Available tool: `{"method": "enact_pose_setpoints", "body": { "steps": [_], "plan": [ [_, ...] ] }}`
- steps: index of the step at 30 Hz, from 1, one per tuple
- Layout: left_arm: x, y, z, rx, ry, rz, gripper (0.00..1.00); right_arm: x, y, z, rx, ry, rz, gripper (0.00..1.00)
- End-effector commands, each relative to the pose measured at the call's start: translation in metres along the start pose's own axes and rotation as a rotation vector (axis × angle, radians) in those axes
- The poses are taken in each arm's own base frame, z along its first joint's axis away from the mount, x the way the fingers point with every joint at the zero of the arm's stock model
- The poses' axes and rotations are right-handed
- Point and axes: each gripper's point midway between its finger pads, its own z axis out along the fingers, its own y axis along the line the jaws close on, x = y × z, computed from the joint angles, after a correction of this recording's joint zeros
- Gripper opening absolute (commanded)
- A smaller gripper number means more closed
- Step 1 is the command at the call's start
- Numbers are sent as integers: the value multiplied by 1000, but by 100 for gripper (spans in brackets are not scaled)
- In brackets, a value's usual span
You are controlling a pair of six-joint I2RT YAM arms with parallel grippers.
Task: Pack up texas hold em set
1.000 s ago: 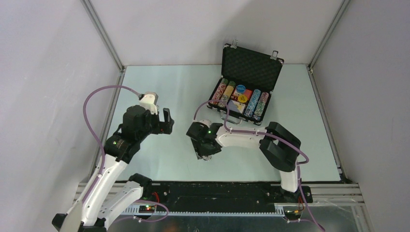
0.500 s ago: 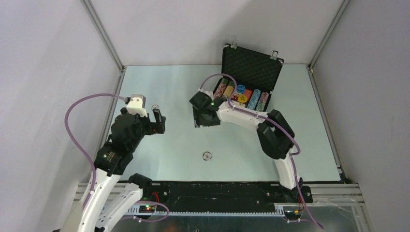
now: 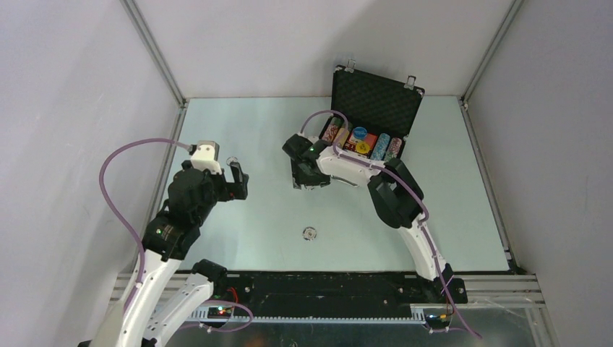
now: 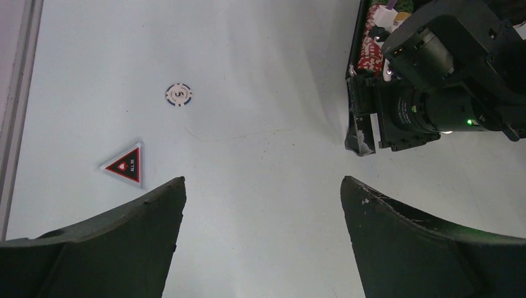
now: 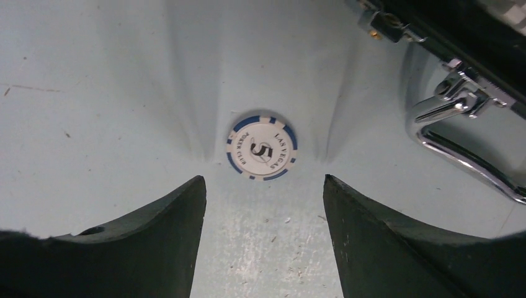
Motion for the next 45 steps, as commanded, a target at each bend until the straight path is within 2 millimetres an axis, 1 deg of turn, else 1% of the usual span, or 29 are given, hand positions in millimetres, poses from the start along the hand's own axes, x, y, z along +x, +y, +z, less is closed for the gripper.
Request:
{"method": "enact_pose_setpoints", "body": {
  "steps": [1,5,8,11,16,19,23,29,33,39,45],
  "plan": [
    [-6,0,2,2,-26,-11,100,-14,-2,0,13,-23,19,73],
    [-5,0,2,2,-27,-11,100,-12,0,11,12,0,15,73],
    [-6,0,2,2,-28,-10,100,-13,3,16,12,8,12,72],
    [-6,0,1,1,-28,-11,100,-11,2,23,29,20,8,72],
    [-5,-1,2,5,-25,-11,100,-9,-3,28,47,30,10,70],
    [-5,-1,2,6,-25,-10,100,-8,-5,29,48,33,11,67],
    [-5,-1,2,6,-23,-11,100,-8,-6,29,46,36,12,58],
    [-5,-1,2,6,-26,-11,100,-6,-7,26,41,32,5,52],
    [-5,-1,3,6,-22,-9,100,-8,-7,22,25,9,6,48],
    [-5,-1,3,5,-22,-9,100,-18,-9,7,21,-33,-8,45],
    [-5,0,3,3,-23,-9,100,-22,-9,-7,10,-58,-15,44]
  ]
}}
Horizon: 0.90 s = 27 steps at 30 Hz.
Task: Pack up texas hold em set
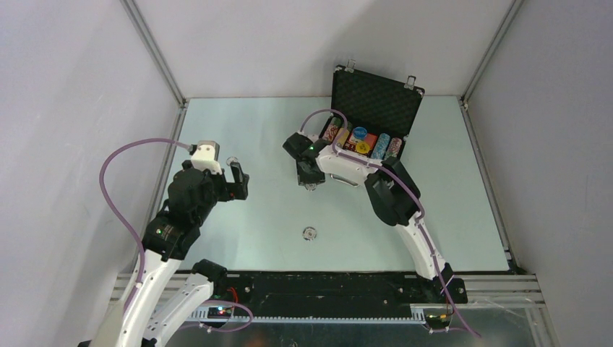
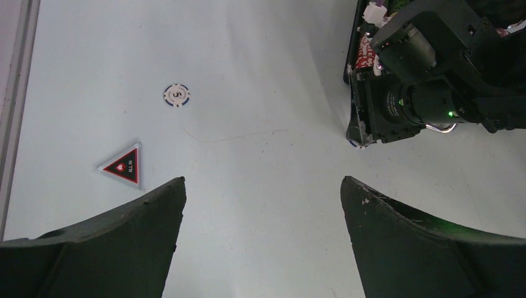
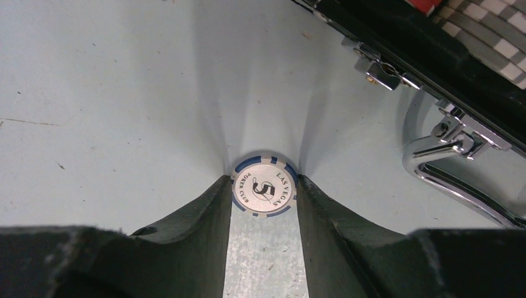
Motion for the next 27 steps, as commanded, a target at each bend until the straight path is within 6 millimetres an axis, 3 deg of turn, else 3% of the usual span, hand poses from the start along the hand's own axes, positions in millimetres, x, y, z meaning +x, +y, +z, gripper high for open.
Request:
{"method": "enact_pose_setpoints", "body": {
  "steps": [1,8,14,27],
  "plan": [
    [-5,1,3,-5,-24,-9,100,-8,-4,-24,-3,-38,-16,45],
    [-4,1,3,-7,-22,-9,100,-10,0,-47,-26,-73,-24,45],
    [-5,1,3,-6,-24,-9,100,4,0,-65,-47,-86,-34,45],
    [-4,1,3,-7,-21,-9,100,95,12,-90,-84,-22,-104,45]
  ]
}}
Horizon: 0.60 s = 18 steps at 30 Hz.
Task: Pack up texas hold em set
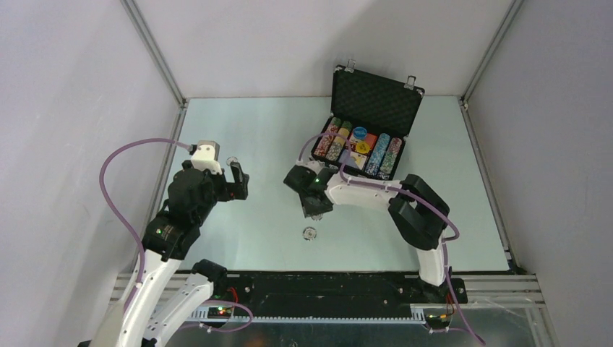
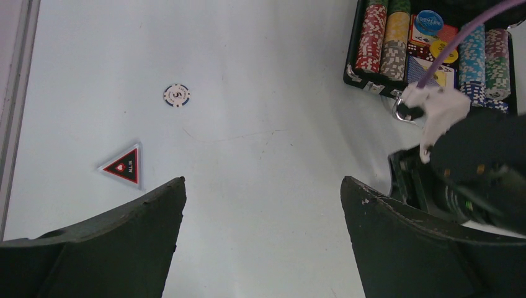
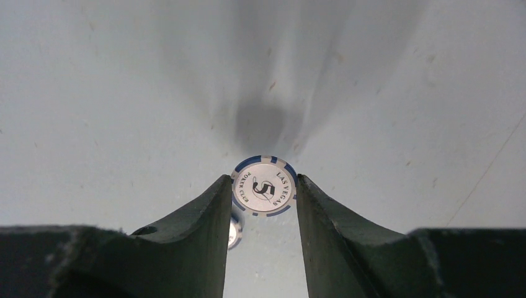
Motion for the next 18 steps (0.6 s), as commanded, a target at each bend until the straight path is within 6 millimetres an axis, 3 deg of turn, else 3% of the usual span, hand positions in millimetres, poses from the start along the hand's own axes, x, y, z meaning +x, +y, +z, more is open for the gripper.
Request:
{"method": "enact_pose_setpoints", "body": {
  "steps": [1,10,18],
  "plan": [
    [-4,1,3,-7,-20,-8,100,11,22,-25,-45,-49,2,45],
    [-4,2,3,-11,-20,-8,100,41,46,-32,-82,-20,-31,45],
    [-4,2,3,-10,-20,-8,100,52,50,-25,-81,6,-38,45]
  ]
}}
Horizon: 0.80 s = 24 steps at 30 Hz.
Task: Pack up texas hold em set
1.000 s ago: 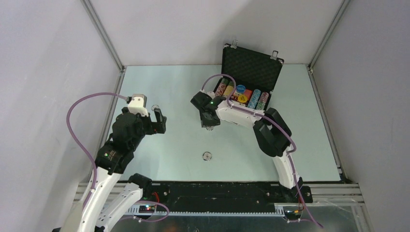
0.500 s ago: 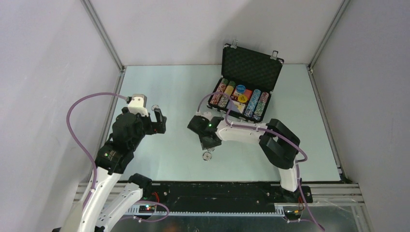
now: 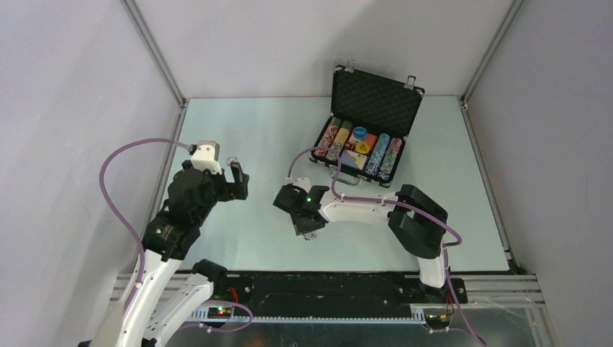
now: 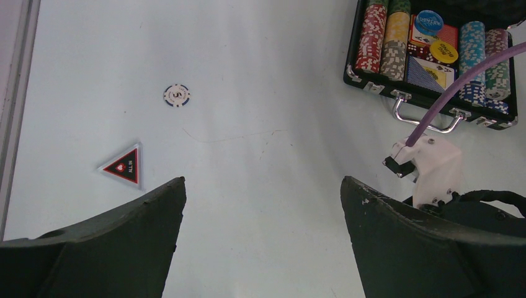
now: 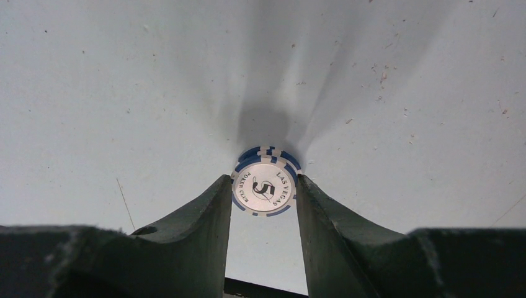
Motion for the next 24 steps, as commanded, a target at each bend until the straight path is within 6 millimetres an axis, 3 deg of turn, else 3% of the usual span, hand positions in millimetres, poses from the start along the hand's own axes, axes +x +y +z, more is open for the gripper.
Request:
{"method": "enact_pose_setpoints", "body": {
  "steps": [1,24],
  "plan": [
    [-3,2,4,-10,-20,-8,100,-3,6,-5,-20,-20,29,45],
    [-3,2,4,-10,-19,-8,100,-2,2,-9,0,-31,19,55]
  ]
}}
